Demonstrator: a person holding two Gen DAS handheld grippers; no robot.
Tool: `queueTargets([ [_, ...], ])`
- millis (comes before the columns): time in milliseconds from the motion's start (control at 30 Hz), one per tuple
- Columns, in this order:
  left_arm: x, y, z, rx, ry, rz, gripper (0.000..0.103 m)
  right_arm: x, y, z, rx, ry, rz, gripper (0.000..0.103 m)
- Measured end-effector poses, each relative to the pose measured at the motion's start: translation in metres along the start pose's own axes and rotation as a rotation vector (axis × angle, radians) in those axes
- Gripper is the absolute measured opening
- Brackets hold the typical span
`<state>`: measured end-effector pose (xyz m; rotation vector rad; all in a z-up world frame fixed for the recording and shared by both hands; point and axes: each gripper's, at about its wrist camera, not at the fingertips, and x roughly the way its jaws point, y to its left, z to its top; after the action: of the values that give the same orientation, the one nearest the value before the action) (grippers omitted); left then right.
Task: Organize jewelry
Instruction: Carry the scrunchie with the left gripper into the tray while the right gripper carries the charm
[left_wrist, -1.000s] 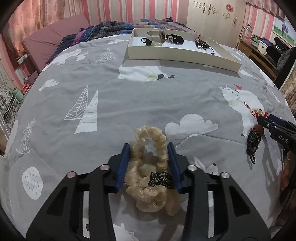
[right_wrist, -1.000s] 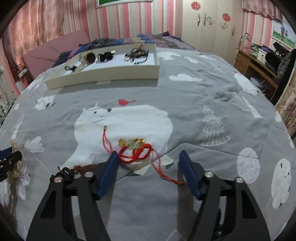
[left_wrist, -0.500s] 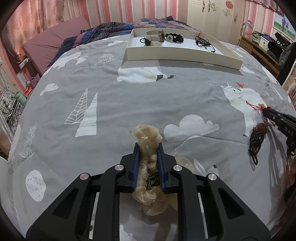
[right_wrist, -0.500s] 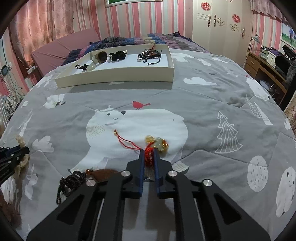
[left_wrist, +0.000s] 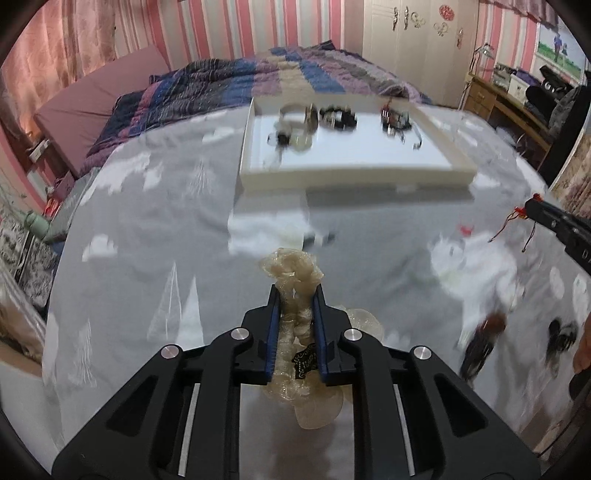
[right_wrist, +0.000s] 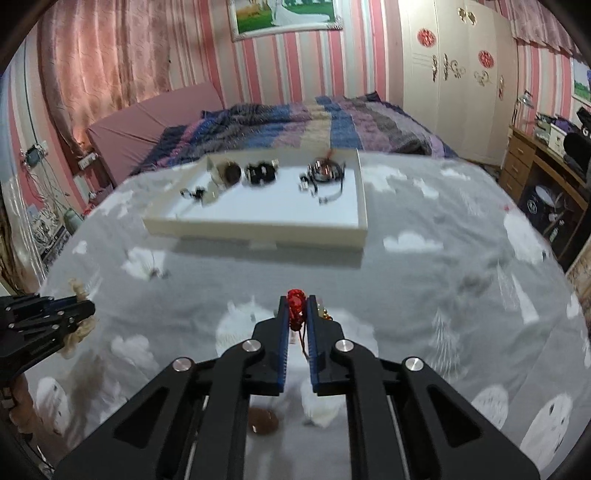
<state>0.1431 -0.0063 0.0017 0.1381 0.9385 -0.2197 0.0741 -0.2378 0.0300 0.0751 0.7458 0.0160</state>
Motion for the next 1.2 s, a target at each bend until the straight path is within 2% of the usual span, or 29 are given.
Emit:
queueTargets([
  [167, -0.003, 0.001, 0.053, -0.010, -0.070, -0.014, 0.015, 0.005, -0.001, 0.042, 0.004, -0.023, 0.027, 0.009],
  [400, 0.041, -0.001, 0.126, -0.059, -0.037, -0.076, 0.015, 0.043, 0.006, 0.103, -0.014, -0.032, 0.001, 0.009],
  [533, 0.072, -0.008, 0.157, -0.065, -0.046, -0.065, 0.015, 0.076, 0.009, 0.132, -0.018, -0.033, -0.031, 0.009],
  [633, 0.094, -0.012, 0.167, -0.062, -0.033, -0.062, 0.015, 0.098, 0.010, 0.144, -0.024, -0.023, -0.071, 0.009],
  [867, 0.151, -0.016, 0.179, -0.088, 0.053, -0.076, 0.015, 0.139, 0.001, 0.151, -0.018, 0.026, -0.119, 0.009],
  [1200, 0.191, -0.030, 0.179, -0.064, 0.106, -0.060, 0.015, 0.202, -0.019, 0.143, -0.003, 0.149, -0.149, 0.009],
])
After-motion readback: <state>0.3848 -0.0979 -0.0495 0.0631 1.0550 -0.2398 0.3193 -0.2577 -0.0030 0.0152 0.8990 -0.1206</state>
